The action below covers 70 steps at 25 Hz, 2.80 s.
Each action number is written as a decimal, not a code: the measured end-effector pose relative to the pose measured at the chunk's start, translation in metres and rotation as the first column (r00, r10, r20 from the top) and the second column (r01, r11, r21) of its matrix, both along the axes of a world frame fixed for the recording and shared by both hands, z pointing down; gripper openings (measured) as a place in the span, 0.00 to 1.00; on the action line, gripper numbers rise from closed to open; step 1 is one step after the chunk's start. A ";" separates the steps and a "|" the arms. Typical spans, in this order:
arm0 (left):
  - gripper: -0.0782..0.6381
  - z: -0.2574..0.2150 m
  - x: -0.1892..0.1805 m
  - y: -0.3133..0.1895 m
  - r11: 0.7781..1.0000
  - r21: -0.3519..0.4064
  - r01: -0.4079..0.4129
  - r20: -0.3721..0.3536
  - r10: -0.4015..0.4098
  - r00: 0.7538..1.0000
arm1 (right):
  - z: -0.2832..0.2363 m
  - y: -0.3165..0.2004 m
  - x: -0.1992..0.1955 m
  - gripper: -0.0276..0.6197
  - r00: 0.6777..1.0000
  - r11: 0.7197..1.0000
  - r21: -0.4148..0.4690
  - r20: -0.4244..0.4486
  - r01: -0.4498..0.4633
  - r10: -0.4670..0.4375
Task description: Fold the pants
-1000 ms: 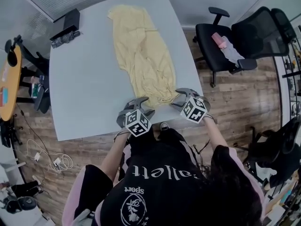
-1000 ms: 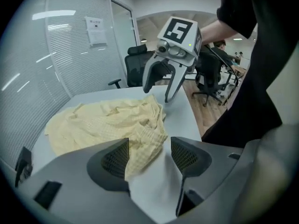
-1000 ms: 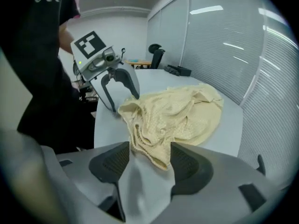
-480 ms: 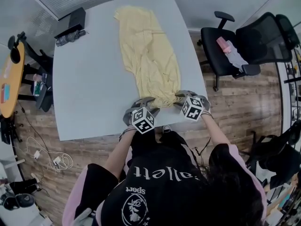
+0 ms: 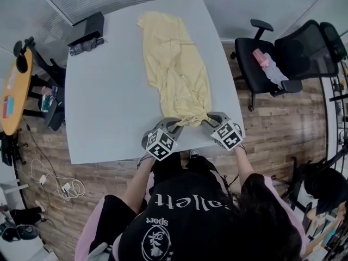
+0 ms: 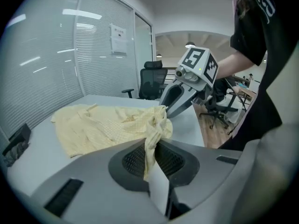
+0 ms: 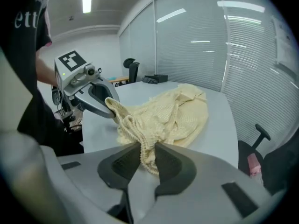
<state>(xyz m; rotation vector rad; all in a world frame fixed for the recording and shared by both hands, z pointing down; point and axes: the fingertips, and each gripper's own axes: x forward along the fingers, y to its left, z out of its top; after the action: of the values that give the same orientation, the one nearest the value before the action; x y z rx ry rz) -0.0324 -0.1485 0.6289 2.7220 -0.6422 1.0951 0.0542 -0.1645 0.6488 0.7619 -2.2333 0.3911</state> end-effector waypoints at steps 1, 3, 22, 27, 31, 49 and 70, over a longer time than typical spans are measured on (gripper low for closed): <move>0.19 -0.010 -0.002 -0.003 1.000 0.009 0.015 -0.023 -0.015 1.000 | -0.008 -0.002 -0.002 0.20 1.000 1.000 0.007 0.021 -0.023 0.023; 0.18 -0.030 -0.007 -0.008 0.998 0.036 0.044 -0.055 -0.042 0.998 | -0.026 -0.003 -0.007 0.20 0.997 0.998 0.027 0.054 -0.056 0.054; 0.18 -0.177 -0.048 0.007 0.954 0.255 0.156 -0.225 -0.098 0.969 | -0.171 0.021 -0.054 0.19 0.968 0.991 0.134 0.242 0.028 -0.060; 0.18 -0.202 -0.054 0.009 0.943 0.299 0.145 -0.239 -0.074 0.968 | -0.195 0.027 -0.062 0.19 0.958 0.988 0.140 0.269 0.068 -0.104; 0.18 -0.206 -0.058 -0.003 0.935 0.333 0.123 -0.219 -0.050 0.974 | -0.200 0.012 -0.063 0.19 0.959 0.984 0.165 0.261 0.068 -0.110; 0.18 -0.205 -0.080 -0.183 0.897 0.436 0.079 -0.136 -0.022 0.991 | -0.199 -0.187 -0.079 0.19 0.973 0.962 0.266 0.203 0.058 -0.114; 0.24 -0.006 -0.106 -0.305 0.945 0.068 0.319 -0.077 -0.314 0.946 | -0.006 -0.283 -0.096 0.24 0.996 0.987 0.143 -0.026 -0.077 0.081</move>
<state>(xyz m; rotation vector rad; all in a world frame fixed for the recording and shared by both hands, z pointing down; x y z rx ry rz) -0.1387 -0.4534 0.6229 2.5797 -1.0885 0.9160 -0.0420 -0.4475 0.6428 0.9277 -2.2234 0.2574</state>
